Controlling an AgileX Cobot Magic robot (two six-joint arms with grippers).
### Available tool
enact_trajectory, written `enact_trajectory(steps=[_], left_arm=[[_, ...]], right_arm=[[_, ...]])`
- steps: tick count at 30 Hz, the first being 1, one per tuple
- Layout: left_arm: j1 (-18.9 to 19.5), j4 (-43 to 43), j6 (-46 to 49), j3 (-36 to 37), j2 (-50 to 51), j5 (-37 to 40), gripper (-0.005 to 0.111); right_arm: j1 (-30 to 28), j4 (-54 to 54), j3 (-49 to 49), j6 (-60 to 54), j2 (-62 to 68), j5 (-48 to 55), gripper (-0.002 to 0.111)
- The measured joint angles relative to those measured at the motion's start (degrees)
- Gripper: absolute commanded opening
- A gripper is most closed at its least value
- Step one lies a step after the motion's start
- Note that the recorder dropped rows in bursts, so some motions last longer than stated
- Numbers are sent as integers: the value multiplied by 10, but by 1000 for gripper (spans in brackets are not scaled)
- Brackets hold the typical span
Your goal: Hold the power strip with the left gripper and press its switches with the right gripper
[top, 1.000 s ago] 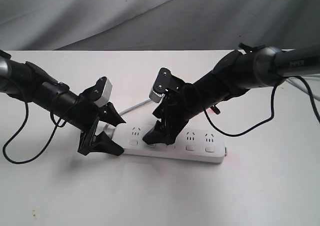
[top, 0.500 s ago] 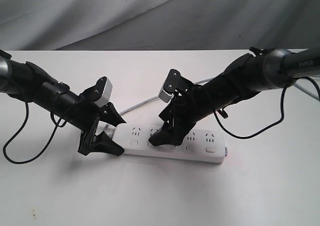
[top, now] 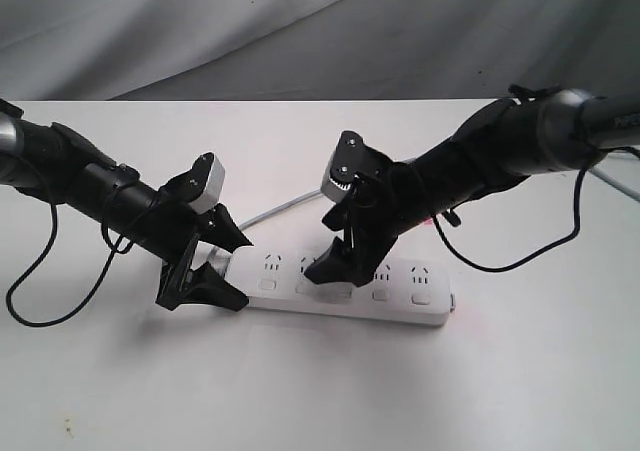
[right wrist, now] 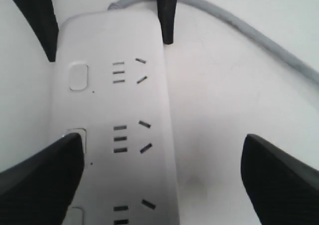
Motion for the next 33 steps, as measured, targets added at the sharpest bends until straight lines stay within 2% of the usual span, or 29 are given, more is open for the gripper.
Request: enact_trajectory(steps=[7,18,24,33], left_arm=[[0,0,0,0,0,0,41],[0,0,0,0,0,0,41],[0,0,0,0,0,0,41],[0,0,0,0,0,0,41]], right_arm=[[-5,-1,1,-13,-77,-1,78],[-50,-2,8,-13,-80,49,78],[-50,9,52,-39,-80,2,78],[-41,25,58,-53,-71,-8,78]])
